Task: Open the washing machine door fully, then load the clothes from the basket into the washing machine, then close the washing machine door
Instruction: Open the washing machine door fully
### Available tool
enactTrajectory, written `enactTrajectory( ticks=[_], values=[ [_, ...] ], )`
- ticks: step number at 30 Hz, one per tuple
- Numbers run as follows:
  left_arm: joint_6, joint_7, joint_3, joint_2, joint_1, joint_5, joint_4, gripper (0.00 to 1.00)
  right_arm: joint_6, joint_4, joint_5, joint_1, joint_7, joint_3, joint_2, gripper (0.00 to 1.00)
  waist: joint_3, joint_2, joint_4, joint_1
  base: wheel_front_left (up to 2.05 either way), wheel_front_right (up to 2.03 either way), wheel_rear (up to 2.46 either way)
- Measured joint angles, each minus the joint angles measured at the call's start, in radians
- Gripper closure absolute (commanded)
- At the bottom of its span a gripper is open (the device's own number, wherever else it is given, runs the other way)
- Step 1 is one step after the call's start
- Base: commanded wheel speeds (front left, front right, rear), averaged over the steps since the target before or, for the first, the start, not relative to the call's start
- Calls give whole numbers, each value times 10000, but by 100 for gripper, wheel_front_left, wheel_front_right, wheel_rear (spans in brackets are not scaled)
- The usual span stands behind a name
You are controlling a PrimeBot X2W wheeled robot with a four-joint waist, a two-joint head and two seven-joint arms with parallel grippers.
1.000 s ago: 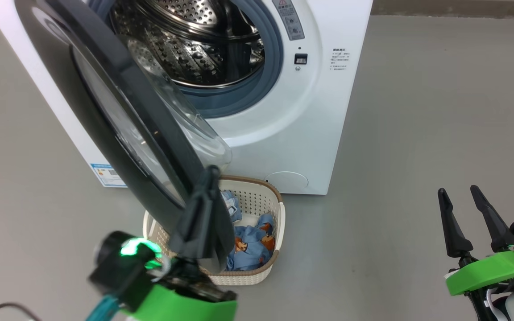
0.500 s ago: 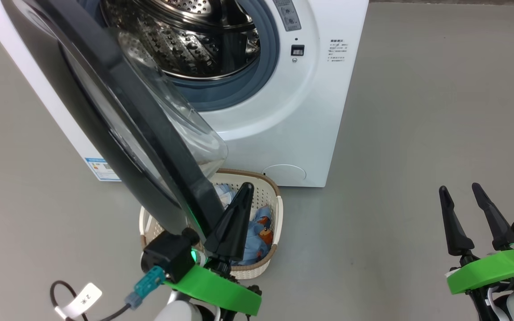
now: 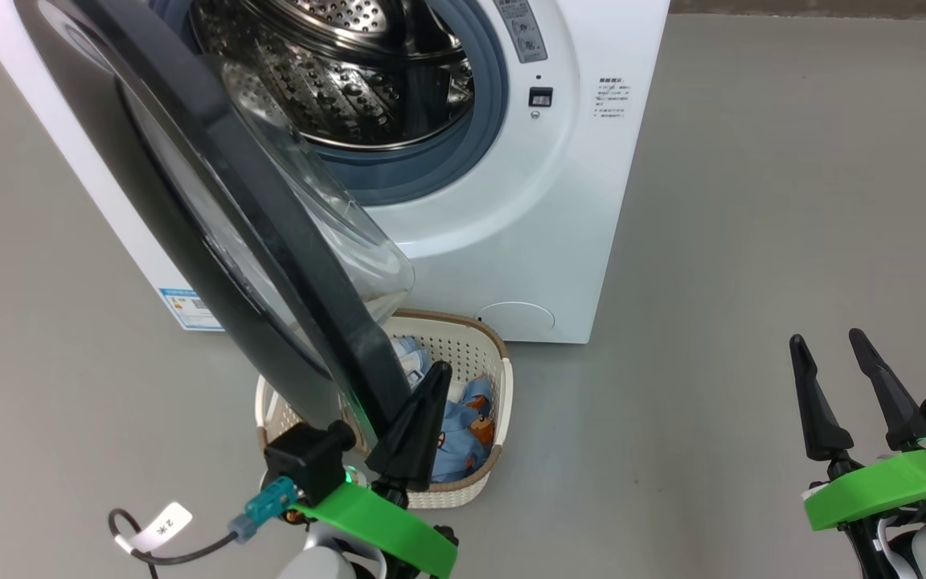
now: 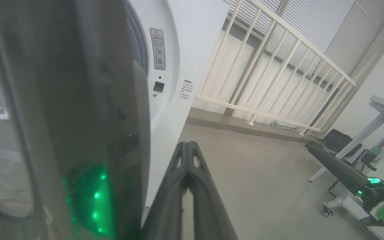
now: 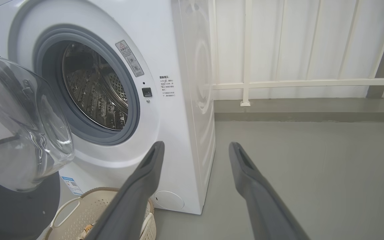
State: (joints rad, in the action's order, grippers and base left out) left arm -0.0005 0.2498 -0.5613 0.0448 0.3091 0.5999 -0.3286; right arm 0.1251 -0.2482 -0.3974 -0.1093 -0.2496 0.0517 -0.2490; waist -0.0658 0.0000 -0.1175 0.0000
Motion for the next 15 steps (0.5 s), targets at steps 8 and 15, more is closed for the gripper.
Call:
enactTrajectory(
  ticks=[8, 15],
  values=[
    [-79, 0, 238, -84, 1, 98, -88, 100, 0, 36, 13, 1, 0, -10, -2, 0, 68, 0, -48, -1, 0, 0, 0],
    [-182, 0, 393, -188, -47, 96, -123, 100, 0, 98, 138, 6, 0, -17, -2, 0, 129, 0, -211, 0, 0, 0, 0]
  ],
)
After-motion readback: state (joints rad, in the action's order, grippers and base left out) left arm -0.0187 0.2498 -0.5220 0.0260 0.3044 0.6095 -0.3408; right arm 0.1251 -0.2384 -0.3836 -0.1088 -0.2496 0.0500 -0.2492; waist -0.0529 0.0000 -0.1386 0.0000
